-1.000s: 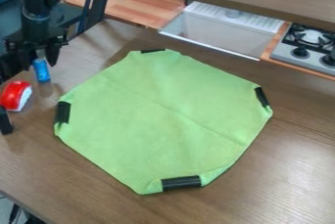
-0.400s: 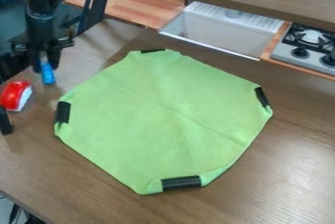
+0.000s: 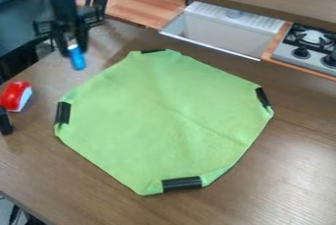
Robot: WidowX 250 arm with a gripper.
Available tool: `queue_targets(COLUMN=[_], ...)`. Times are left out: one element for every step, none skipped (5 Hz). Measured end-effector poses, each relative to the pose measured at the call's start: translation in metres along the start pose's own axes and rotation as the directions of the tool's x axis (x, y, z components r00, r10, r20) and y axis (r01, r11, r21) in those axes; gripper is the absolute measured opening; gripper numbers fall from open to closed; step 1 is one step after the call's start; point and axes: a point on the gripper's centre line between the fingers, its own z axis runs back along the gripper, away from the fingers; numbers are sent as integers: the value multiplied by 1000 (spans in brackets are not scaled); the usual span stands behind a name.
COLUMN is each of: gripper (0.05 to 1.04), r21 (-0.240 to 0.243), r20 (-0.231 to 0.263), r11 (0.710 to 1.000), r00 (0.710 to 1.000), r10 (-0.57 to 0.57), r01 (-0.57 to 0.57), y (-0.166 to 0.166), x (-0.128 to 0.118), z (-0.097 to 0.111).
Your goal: Put the blue figure to the bottom of the cloth
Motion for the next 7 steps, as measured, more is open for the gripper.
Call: queue_targets(gripper=[367, 367, 367, 367, 367, 367, 367], r21=[-28, -41, -35, -46, -51, -63, -68], r20=[-43, -57, -30, 22, 21, 23, 35], r11=[992, 967, 923, 871, 846, 830, 825], r00=[991, 965, 922, 873, 848, 832, 828], r10=[-124, -255, -385, -488, -530, -554, -560], r01=[123, 253, 384, 488, 530, 555, 561], y=[-15, -25, -33, -51, -63, -71, -72], x=[-40, -84, -131, -162, -183, -197, -204], z=[6, 4, -8, -15, -16, -12, -11])
